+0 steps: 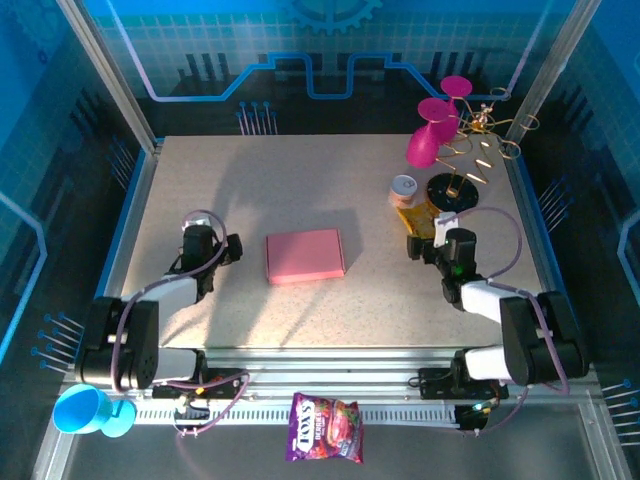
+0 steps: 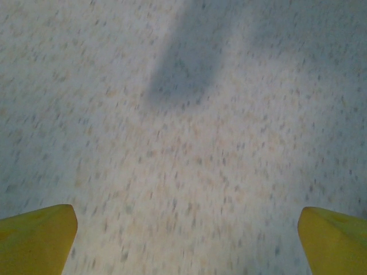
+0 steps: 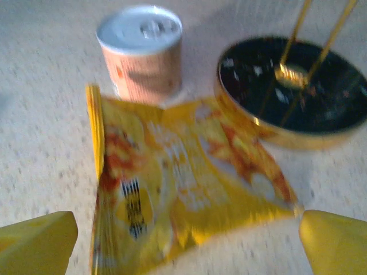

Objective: Fold the paper box

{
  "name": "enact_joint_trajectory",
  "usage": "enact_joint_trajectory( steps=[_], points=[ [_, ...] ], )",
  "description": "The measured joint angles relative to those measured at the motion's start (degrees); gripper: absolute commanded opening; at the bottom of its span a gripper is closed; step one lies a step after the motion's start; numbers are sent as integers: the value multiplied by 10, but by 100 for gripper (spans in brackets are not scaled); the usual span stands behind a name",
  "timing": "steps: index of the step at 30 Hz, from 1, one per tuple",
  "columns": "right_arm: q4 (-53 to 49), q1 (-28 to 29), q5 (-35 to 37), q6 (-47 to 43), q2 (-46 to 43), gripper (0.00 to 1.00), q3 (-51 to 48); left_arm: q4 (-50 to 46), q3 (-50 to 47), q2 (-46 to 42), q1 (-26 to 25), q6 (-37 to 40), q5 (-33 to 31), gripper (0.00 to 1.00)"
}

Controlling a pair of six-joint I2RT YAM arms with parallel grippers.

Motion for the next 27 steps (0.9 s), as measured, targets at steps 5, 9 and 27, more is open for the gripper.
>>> enact_joint_trajectory(
  steps=[5, 9, 27],
  points=[
    [191, -43, -40, 5, 90, 100, -58, 174, -5, 73, 10, 48, 51, 99],
    [249, -43, -33, 13, 94, 100, -94, 291, -70, 97, 10, 62, 60, 99],
    [147, -3, -13, -24, 92, 100, 16, 329, -56, 100, 9, 66, 49, 99]
  ],
)
